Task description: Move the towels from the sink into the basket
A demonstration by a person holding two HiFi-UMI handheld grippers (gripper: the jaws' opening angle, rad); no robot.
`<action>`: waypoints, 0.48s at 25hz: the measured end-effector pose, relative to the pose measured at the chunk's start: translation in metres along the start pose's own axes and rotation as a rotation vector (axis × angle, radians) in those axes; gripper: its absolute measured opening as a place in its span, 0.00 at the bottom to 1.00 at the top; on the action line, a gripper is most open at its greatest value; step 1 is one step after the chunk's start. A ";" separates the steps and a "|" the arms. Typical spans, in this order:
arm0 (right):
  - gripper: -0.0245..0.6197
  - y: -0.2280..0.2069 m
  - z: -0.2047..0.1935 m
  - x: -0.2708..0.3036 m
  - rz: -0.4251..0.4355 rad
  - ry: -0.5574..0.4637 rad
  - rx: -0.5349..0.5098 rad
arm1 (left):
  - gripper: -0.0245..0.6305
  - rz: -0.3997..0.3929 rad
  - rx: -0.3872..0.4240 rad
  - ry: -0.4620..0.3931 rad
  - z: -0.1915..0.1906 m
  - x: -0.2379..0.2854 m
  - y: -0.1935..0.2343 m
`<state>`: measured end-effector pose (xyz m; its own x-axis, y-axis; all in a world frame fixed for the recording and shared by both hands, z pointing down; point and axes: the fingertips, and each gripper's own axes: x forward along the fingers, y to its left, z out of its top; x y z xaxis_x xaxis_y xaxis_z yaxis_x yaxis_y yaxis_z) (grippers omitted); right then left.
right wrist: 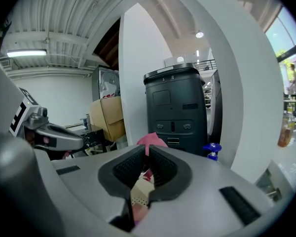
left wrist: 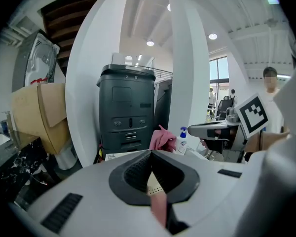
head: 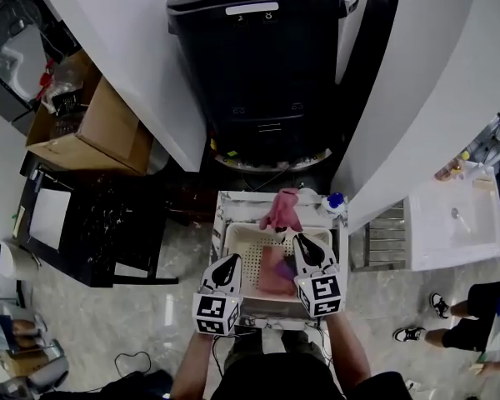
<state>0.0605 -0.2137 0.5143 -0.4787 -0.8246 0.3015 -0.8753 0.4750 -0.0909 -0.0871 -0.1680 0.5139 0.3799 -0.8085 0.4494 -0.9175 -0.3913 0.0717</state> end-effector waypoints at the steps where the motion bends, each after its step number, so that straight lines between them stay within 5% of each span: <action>1: 0.11 -0.001 -0.002 0.004 -0.009 0.004 0.008 | 0.05 -0.011 0.001 0.007 -0.002 0.003 0.002; 8: 0.12 -0.005 -0.002 0.033 -0.029 -0.006 0.038 | 0.05 -0.045 -0.009 0.041 -0.011 0.019 0.019; 12: 0.27 -0.004 -0.001 0.047 -0.020 0.005 0.053 | 0.05 -0.055 -0.012 0.058 -0.015 0.024 0.026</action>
<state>0.0415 -0.2543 0.5294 -0.4607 -0.8321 0.3087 -0.8872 0.4413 -0.1346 -0.1032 -0.1913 0.5397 0.4224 -0.7590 0.4956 -0.8970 -0.4287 0.1079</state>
